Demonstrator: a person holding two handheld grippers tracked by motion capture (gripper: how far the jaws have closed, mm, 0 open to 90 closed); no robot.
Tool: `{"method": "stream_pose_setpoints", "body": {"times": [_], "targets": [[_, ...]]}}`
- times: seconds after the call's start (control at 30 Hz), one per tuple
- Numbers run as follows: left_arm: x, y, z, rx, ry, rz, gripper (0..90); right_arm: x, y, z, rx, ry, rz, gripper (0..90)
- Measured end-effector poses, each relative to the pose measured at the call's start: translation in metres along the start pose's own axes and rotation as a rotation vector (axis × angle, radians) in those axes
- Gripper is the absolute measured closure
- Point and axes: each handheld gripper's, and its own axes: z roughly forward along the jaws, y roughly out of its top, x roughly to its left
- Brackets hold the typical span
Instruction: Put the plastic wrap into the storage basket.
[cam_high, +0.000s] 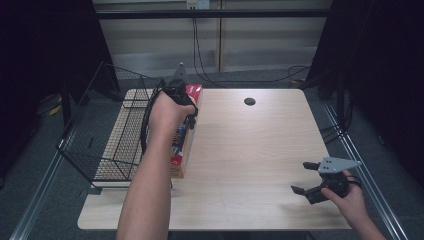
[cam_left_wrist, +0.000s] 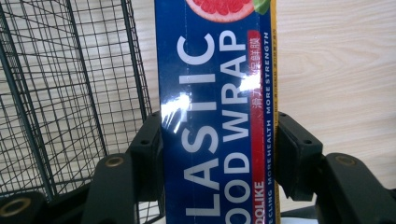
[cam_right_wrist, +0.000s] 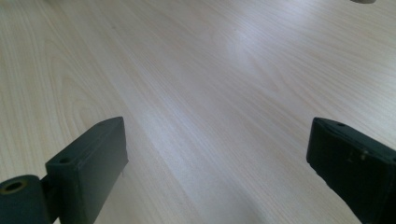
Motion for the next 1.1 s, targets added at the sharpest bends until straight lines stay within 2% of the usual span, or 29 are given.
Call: {"method": "stream_pose_setpoints", "body": {"times": [0.2,0.23,0.27,0.47,0.7,0.73,0.77,0.87,0.93,0.97,1.1], "targets": [[0.004,0.0,-0.011,-0.006,0.003,0.009,44.3,0.001,0.001,0.0,0.0,-0.006,-0.003,4.7],[0.003,0.0,-0.012,-0.016,0.01,-0.015,44.3,0.001,0.001,0.001,-0.001,-0.001,-0.002,4.7],[0.005,0.0,-0.014,-0.006,0.006,0.012,44.3,0.001,0.001,0.0,0.0,-0.002,-0.004,4.7],[0.007,0.0,-0.021,-0.017,0.006,-0.01,44.3,0.0,0.001,0.0,-0.007,-0.004,0.001,4.7],[0.012,-0.001,-0.027,-0.014,0.012,0.002,44.3,0.001,0.001,0.001,-0.002,-0.001,-0.003,4.7],[0.012,-0.001,-0.028,-0.021,0.017,-0.011,44.3,0.001,0.001,0.001,-0.004,-0.005,-0.004,4.7],[0.014,-0.001,-0.029,-0.017,0.015,-0.002,44.3,0.001,0.001,0.001,-0.004,-0.005,-0.003,4.7],[0.017,-0.002,-0.033,-0.026,0.02,-0.02,44.3,0.001,0.001,0.001,-0.002,-0.003,-0.002,4.7],[0.018,-0.002,-0.034,-0.026,0.016,-0.011,44.3,0.001,0.001,0.001,-0.004,-0.003,-0.003,4.7],[0.02,-0.003,-0.036,-0.029,0.019,-0.024,44.4,0.001,0.001,0.001,-0.004,0.001,-0.003,4.7],[0.025,-0.005,-0.039,-0.03,0.029,-0.033,44.5,0.001,0.001,0.002,-0.002,-0.001,-0.006,4.7]]}}
